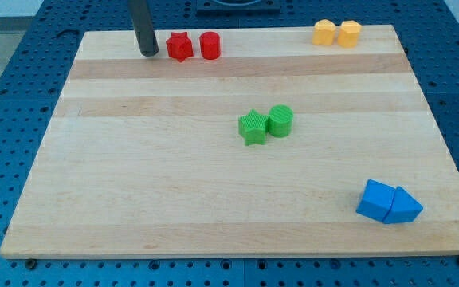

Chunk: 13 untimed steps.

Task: Slide green blocks to the bottom left of the board

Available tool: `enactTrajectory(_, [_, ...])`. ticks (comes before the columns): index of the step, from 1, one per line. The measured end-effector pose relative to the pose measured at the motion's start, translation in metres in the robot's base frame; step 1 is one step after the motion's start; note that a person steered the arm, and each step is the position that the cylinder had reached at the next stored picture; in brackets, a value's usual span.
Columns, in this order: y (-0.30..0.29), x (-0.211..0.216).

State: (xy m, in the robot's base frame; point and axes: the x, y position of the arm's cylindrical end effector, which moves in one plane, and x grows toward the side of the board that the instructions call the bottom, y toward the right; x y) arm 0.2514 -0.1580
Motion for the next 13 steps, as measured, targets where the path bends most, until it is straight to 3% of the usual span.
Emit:
enactTrajectory(3, [0.070,0.003])
enactTrajectory(5, [0.068,0.044])
enactTrajectory(8, [0.086,0.042])
enactTrajectory(9, [0.134,0.042])
enactTrajectory(12, [0.269,0.099])
enactTrajectory(13, [0.284,0.121])
